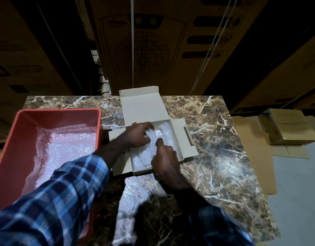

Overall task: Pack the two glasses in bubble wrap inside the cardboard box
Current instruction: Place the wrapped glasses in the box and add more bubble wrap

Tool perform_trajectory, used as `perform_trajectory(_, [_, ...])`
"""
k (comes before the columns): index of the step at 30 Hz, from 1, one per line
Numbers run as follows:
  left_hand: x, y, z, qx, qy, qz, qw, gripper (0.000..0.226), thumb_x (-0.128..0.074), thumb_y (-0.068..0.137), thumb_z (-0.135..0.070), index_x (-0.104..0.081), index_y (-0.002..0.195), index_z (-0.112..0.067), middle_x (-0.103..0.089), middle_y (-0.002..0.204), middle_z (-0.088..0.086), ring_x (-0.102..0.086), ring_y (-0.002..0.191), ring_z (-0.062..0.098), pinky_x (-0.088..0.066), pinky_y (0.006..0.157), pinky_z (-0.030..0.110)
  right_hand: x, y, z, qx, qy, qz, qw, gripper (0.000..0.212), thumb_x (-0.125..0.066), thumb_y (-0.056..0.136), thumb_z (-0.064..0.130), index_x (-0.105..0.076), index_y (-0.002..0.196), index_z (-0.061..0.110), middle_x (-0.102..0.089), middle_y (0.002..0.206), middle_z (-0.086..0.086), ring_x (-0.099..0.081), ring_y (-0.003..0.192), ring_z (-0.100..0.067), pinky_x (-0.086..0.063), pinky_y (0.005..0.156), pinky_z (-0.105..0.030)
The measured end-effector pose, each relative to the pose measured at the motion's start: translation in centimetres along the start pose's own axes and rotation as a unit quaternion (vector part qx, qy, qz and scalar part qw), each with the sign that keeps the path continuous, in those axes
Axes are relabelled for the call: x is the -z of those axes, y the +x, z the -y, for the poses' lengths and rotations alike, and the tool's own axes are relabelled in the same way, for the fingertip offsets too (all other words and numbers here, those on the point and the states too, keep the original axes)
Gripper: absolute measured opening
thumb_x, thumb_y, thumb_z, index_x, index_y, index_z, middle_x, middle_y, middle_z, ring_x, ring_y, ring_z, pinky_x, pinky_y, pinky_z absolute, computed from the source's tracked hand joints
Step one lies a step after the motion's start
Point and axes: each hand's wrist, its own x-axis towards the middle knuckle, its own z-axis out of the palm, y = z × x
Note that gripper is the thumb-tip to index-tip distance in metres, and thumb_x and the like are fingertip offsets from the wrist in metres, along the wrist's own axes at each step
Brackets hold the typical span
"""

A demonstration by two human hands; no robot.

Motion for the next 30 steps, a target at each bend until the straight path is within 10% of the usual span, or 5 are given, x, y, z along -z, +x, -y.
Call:
perform_trajectory(12, [0.1,-0.1,0.1,0.003,0.004,0.015,1.000,0.058,-0.069,0.081,-0.016,-0.047,0.133,-0.023,-0.061,0.121,0.007,-0.059,0.106,0.024,-0.051,0.091,0.037,-0.8,0.2,0.1,0.015,-0.073,0.005,0.997,0.017,-0.053,0.093,0.010,-0.049,0.109,0.010,-0.065,0.100,-0.013,-0.064,0.092,-0.034,-0.036,0.065,-0.033])
perform_trajectory(20, [-1.2,-1.5,-0.9,-0.075,0.133,-0.136,0.979,0.036,-0.068,0.074,-0.011,-0.040,0.096,-0.015,-0.049,0.097,0.008,-0.045,0.086,0.028,-0.043,0.067,0.040,-1.3,1.0,-0.3,0.015,-0.084,0.007,0.996,0.018,-0.049,0.094,0.012,-0.055,0.111,0.012,-0.064,0.108,-0.010,-0.062,0.100,-0.033,-0.038,0.072,-0.035])
perform_trajectory(30, [-1.4,-1.1,-1.0,-0.030,0.014,-0.082,0.996,0.022,-0.072,0.080,-0.029,-0.052,0.086,-0.020,-0.063,0.077,-0.005,-0.058,0.074,0.018,-0.044,0.066,0.031,-1.5,0.9,-1.5,0.039,-0.051,-0.006,0.998,0.026,-0.047,0.095,0.017,-0.058,0.118,0.013,-0.065,0.105,-0.007,-0.063,0.096,-0.032,-0.037,0.069,-0.034])
